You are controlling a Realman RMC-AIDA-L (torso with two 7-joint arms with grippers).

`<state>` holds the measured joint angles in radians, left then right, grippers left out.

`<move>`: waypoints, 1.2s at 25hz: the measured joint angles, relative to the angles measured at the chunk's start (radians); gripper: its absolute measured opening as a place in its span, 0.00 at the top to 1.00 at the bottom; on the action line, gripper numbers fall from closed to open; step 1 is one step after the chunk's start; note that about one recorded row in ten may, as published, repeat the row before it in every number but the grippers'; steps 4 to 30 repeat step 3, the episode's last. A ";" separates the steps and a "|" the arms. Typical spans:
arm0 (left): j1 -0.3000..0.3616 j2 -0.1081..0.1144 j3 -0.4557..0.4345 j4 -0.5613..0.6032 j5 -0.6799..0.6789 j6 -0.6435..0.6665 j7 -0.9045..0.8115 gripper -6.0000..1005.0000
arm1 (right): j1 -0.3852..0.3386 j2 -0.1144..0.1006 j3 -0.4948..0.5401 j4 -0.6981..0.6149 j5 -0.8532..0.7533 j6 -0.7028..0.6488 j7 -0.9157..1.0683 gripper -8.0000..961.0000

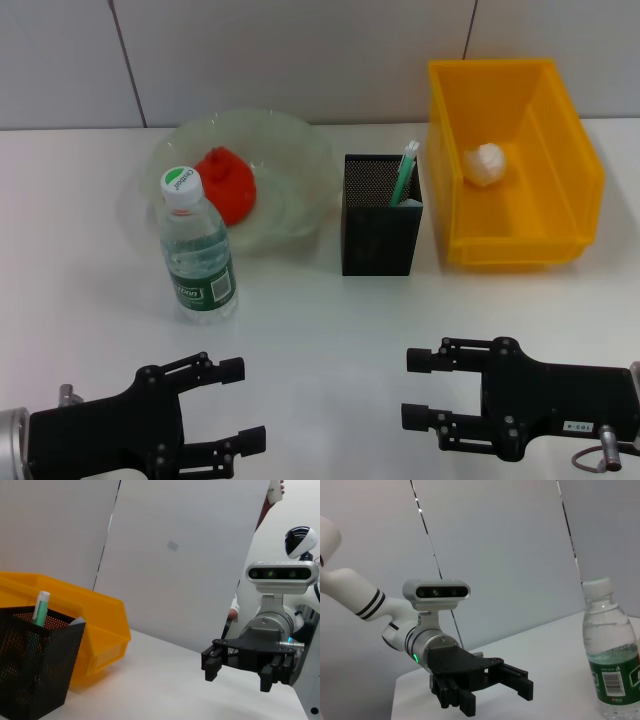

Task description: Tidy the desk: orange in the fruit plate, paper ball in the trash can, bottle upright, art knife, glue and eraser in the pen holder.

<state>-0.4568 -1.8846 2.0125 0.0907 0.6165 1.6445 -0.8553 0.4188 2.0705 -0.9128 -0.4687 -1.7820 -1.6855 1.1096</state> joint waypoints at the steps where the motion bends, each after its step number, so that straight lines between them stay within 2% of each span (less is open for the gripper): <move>1: 0.000 -0.001 0.000 0.000 0.000 0.000 0.000 0.16 | 0.000 0.000 0.000 0.000 0.000 0.000 -0.004 0.34; 30: 0.000 -0.003 0.000 0.000 0.000 -0.002 0.001 0.16 | 0.000 0.003 0.001 0.001 0.001 0.000 -0.013 0.34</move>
